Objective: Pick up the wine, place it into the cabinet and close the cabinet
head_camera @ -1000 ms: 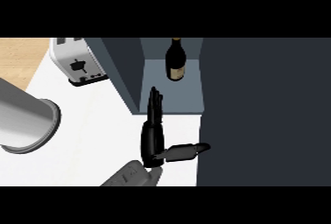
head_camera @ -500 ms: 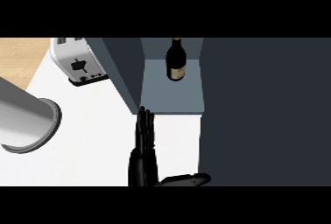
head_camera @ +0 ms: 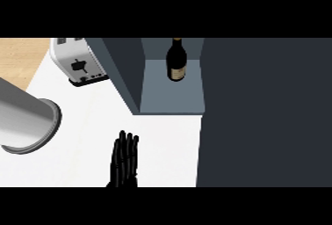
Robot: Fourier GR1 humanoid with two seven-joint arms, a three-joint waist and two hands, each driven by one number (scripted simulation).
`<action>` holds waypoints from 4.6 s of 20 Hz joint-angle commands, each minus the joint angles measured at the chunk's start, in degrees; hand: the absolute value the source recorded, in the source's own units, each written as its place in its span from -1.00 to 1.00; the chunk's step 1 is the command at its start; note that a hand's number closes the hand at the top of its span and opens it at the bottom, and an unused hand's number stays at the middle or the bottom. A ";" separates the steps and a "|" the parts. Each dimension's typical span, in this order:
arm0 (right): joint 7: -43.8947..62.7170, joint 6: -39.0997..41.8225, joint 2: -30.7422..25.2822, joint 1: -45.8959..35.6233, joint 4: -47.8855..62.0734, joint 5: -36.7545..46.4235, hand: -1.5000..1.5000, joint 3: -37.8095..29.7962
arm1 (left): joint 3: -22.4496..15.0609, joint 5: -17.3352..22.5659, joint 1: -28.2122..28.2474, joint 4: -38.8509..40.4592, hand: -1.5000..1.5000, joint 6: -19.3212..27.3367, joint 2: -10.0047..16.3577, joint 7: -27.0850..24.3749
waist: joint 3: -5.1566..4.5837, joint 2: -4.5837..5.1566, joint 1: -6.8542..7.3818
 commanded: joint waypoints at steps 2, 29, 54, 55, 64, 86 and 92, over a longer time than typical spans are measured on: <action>3.23 4.06 -1.92 6.19 -7.41 -9.72 1.00 -0.88 | -0.84 -0.76 6.06 -7.10 -1.00 -3.09 6.62 -1.29 | 0.01 -0.06 -0.36; 8.11 5.20 4.80 10.67 -11.63 1.63 1.00 34.03 | 27.77 15.57 24.93 -23.92 -1.00 -22.11 31.37 -3.00 | -0.17 -0.48 0.01; 10.40 -28.51 9.50 -20.23 5.00 24.20 1.00 53.02 | 40.64 23.57 28.02 -20.51 -1.00 -38.20 34.20 0.49 | -0.28 0.11 1.30; 10.12 -29.82 9.47 -21.62 6.03 24.58 1.00 53.75 | 42.41 25.28 28.60 -21.05 -1.00 -38.63 35.12 1.80 | -0.27 0.02 1.55; 8.99 -37.93 9.44 -39.53 17.26 12.07 1.00 45.35 | 41.55 24.33 24.51 -20.46 -1.00 -36.90 32.63 4.27 | -0.21 0.36 2.29; -11.44 -26.08 9.60 -66.65 66.19 4.53 1.00 21.18 | 40.11 17.77 22.96 -20.27 -1.00 -35.45 26.37 7.55 | -0.04 0.58 1.60; -17.92 -22.05 6.48 -64.09 70.92 4.77 1.00 19.31 | 42.23 18.02 23.19 -19.21 -1.00 -37.03 25.70 8.58 | -0.05 0.52 1.08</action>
